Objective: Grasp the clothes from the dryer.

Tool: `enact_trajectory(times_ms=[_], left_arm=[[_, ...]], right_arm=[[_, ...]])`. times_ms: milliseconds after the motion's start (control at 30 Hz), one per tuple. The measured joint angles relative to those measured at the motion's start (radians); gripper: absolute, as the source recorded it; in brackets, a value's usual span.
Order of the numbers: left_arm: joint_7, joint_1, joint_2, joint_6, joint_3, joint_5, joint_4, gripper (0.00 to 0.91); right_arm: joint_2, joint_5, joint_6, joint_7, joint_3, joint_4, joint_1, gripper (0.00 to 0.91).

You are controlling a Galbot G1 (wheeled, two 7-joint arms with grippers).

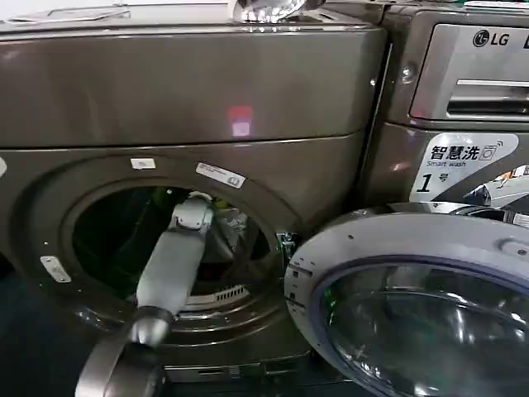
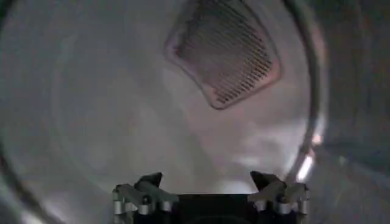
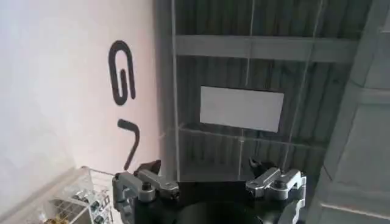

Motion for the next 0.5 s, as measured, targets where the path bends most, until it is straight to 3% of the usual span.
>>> enact_trajectory(times_ms=[367, 500], left_arm=[[0.454, -0.194, 0.103, -0.218, 0.334, 0.436, 0.188, 0.907], [0.602, -0.262, 0.119, -0.255, 0.455, 0.530, 0.231, 0.907]], right_arm=[[0.001, 0.000, 0.004, -0.003, -0.005, -0.009, -0.004, 0.907], [0.001, 0.000, 0.004, -0.005, -0.011, -0.006, -0.001, 0.907]])
